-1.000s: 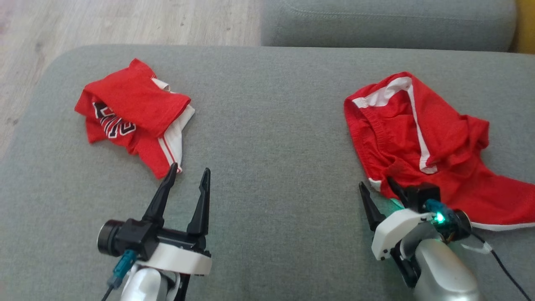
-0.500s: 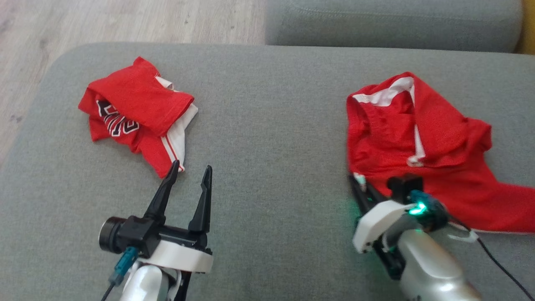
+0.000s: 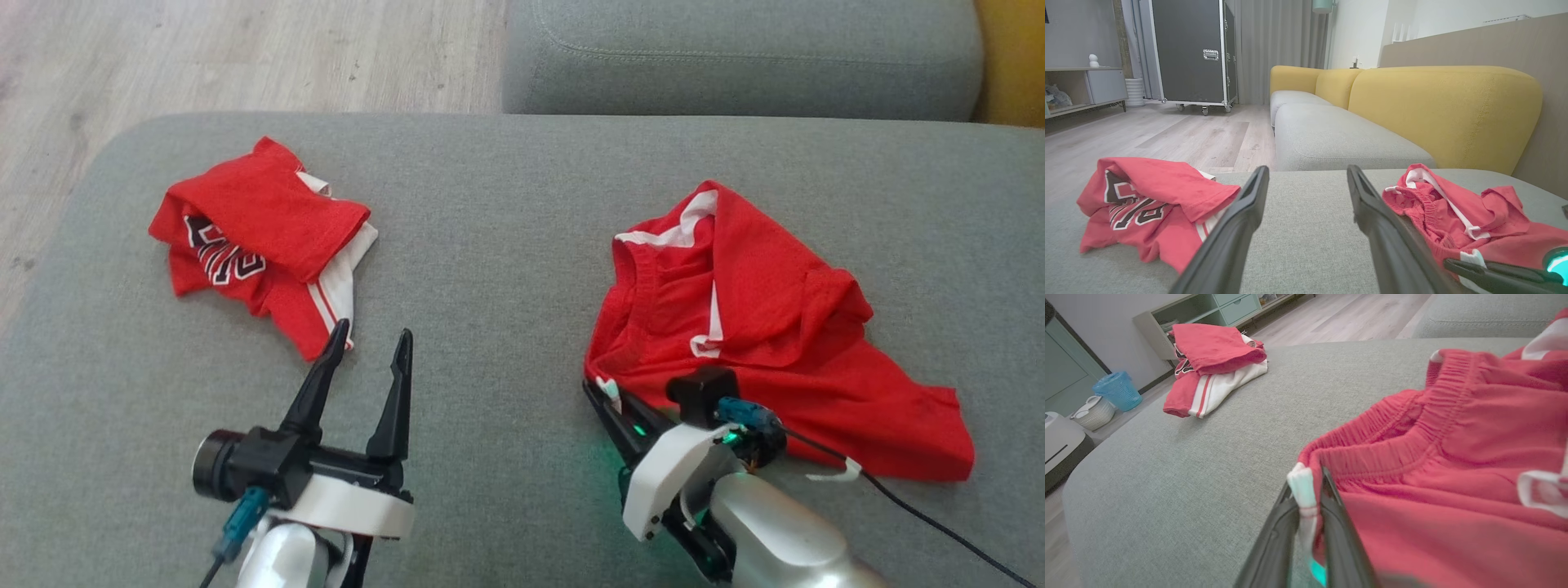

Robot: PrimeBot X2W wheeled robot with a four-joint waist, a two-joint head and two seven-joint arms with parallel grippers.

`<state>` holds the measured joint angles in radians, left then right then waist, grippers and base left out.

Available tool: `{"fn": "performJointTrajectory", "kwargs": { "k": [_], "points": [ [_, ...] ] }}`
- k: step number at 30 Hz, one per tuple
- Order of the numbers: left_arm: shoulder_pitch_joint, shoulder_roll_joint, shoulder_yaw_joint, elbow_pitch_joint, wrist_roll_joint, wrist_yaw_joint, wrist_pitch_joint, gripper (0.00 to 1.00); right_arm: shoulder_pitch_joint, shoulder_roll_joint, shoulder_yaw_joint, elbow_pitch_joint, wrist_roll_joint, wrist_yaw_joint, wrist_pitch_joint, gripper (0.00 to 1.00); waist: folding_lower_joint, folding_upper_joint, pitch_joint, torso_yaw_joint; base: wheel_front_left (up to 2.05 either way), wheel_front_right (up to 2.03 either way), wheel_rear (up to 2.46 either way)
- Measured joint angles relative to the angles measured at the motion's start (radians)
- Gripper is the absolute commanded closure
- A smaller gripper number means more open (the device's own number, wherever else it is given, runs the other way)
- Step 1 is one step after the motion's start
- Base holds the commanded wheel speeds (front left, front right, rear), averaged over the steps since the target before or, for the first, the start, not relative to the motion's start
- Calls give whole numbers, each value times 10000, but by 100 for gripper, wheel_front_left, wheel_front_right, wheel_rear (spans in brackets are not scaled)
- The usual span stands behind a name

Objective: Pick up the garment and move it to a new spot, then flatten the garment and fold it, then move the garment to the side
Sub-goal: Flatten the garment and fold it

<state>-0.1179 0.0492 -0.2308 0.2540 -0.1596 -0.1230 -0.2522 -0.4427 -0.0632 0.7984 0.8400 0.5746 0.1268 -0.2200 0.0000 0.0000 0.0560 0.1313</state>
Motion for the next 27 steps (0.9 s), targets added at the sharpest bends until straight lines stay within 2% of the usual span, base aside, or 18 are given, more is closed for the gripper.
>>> {"fn": "performJointTrajectory", "kwargs": {
  "k": [6, 10, 15, 18, 22, 27],
  "points": [
    [43, 2, 71, 2, 0, 2, -2, 0, -202, 6, -52, 330, 165, 0, -115, 0, 0, 0, -105, -146, 0, 0, 0],
    [131, 2, 169, -46, 12, 10, 0, 0, -237, -17, -704, 330, 15, 0, -276, 0, 0, 0, -222, -364, 0, 0, 0],
    [333, 2, 328, -155, 12, 42, 0, 0, -63, -583, -2606, -857, -1124, 0, -278, 0, 0, 0, -335, -758, 0, 0, 0],
    [339, 2, 337, -251, 10, 56, 0, 0, 552, -849, -4420, -1860, -2040, 0, -282, 0, 0, 0, -376, -1004, 0, 0, 0],
    [339, 2, 336, -303, -8, 88, 0, 0, 1981, -692, -6195, -2589, -3223, 0, -282, 0, 0, 0, -377, -1298, 0, 0, 0],
    [334, 2, 270, -305, -81, 88, 0, 0, 3145, -176, -6913, -2874, -3969, 0, -282, 0, 0, 0, -283, -1451, 0, 0, 0]
  ]
}}
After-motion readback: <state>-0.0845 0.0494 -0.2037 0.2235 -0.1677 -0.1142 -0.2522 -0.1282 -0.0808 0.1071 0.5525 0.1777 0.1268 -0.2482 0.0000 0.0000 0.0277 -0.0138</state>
